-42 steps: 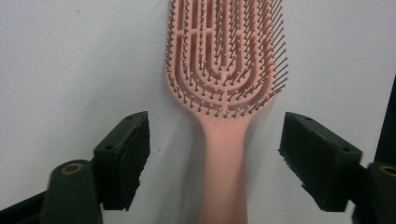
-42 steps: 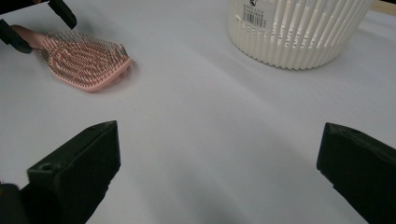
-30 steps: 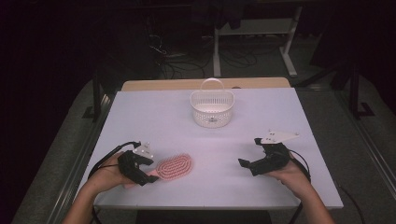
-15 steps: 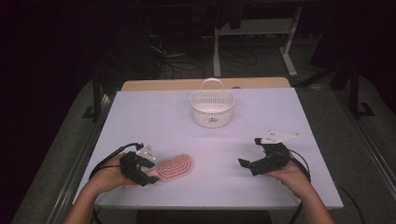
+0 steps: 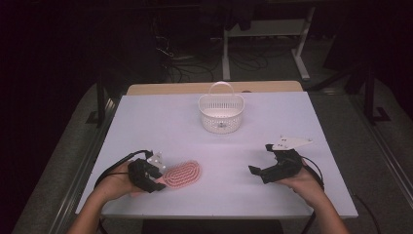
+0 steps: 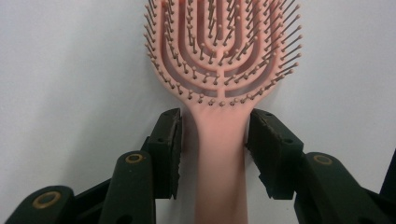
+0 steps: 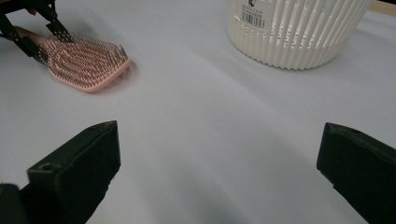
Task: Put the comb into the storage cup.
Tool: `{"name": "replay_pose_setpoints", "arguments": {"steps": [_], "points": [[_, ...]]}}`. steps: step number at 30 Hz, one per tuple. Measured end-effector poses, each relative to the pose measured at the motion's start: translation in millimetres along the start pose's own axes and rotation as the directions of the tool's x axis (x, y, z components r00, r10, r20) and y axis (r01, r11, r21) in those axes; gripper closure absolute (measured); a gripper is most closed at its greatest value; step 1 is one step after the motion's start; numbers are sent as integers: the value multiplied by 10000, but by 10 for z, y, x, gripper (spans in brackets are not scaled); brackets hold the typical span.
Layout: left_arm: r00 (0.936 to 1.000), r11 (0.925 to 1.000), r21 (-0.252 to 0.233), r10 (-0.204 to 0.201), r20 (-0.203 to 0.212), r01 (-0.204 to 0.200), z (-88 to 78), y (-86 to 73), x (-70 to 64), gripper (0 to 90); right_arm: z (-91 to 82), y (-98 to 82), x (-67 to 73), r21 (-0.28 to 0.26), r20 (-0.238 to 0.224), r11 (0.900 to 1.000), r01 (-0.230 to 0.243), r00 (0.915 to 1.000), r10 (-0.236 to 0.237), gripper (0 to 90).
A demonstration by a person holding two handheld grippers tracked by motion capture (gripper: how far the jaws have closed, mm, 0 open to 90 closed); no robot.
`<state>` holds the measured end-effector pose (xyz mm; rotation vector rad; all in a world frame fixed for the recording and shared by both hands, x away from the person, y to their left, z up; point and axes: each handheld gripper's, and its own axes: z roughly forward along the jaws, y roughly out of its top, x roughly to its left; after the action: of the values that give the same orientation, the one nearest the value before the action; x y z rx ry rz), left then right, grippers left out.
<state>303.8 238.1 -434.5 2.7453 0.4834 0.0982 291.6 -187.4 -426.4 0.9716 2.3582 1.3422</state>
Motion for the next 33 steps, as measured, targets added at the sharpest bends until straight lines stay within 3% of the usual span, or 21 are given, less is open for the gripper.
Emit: {"name": "replay_pose_setpoints", "arguments": {"steps": [15,33], "points": [[10000,9992,401,0,-71,3,14,58,-6,617,6,2,11,33,-2,10000,43,10000,-43,0],[9994,9994,217,-284,173,280,6,34,50,703,0,2,8,0,-6,10000,27,10000,-27,0]]}}
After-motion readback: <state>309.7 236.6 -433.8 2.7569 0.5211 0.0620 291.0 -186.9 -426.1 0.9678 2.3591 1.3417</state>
